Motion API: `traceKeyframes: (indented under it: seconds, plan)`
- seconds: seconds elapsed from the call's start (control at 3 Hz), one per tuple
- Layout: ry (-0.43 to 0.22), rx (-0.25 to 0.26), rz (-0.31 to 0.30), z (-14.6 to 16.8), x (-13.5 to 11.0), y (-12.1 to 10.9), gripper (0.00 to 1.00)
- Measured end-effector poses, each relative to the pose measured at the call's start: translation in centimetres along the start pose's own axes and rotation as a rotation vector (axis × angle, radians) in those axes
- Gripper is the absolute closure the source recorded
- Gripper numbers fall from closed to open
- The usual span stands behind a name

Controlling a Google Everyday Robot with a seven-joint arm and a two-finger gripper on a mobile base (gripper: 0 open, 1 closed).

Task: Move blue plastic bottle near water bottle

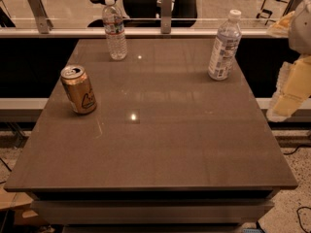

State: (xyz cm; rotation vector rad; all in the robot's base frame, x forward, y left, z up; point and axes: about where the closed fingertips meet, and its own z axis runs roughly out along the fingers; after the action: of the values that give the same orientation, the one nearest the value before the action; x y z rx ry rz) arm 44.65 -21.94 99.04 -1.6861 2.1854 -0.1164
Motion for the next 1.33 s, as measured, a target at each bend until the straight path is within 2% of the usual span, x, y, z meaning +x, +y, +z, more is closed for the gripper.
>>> traceKeyframes:
  seconds: [0.67,1.33]
  plan:
    - [-0.071,0.054,0.042,-1.1,0.7,-1.8,0.0]
    - [-0.263,0.088,0.07,-0.5,1.6,-6.0,0.0]
